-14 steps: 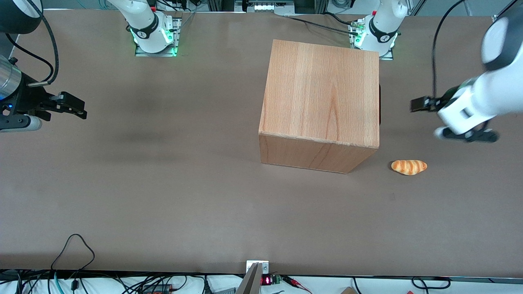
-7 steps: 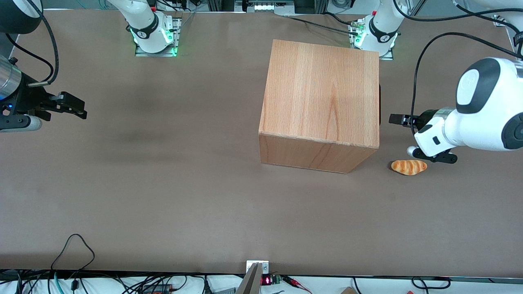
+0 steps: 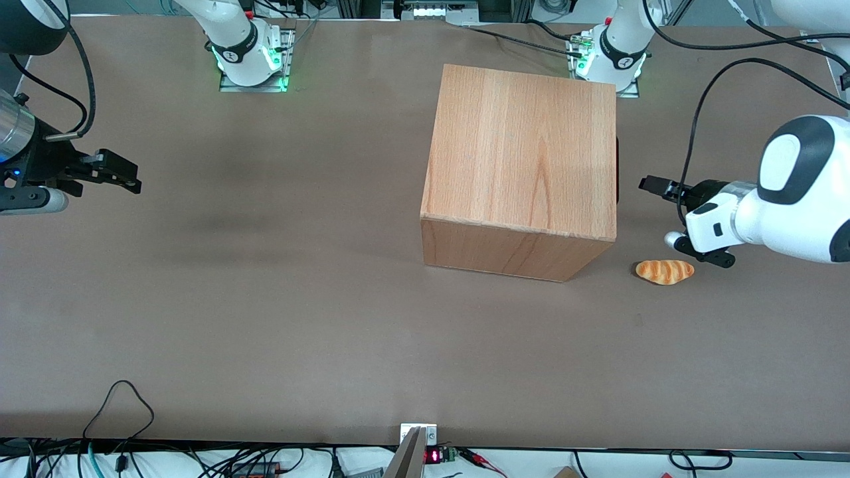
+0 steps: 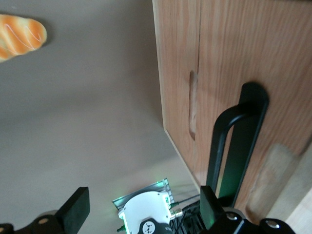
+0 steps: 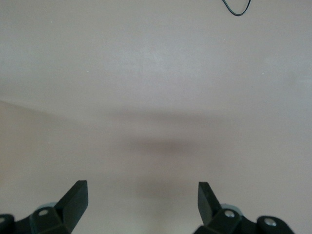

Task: Open top drawer with left arm
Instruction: 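Move the open left gripper toward the black drawer handle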

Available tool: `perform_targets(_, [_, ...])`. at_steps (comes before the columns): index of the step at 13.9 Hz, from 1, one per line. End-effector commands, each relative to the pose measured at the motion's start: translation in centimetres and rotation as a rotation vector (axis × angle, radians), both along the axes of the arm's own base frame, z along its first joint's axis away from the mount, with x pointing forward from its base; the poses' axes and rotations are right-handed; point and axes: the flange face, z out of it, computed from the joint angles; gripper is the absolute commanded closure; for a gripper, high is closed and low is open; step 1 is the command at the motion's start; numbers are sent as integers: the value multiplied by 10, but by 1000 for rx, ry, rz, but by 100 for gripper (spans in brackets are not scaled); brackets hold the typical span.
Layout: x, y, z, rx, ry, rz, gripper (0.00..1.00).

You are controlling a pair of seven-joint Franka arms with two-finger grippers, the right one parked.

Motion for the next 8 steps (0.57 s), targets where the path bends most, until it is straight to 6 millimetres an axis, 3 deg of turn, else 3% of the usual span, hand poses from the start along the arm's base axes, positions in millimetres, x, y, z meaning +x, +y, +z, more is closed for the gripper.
perform_targets(1, [-6, 4, -6, -82, 30, 1, 0])
perform_targets(8, [-17, -7, -29, -171, 89, 39, 0])
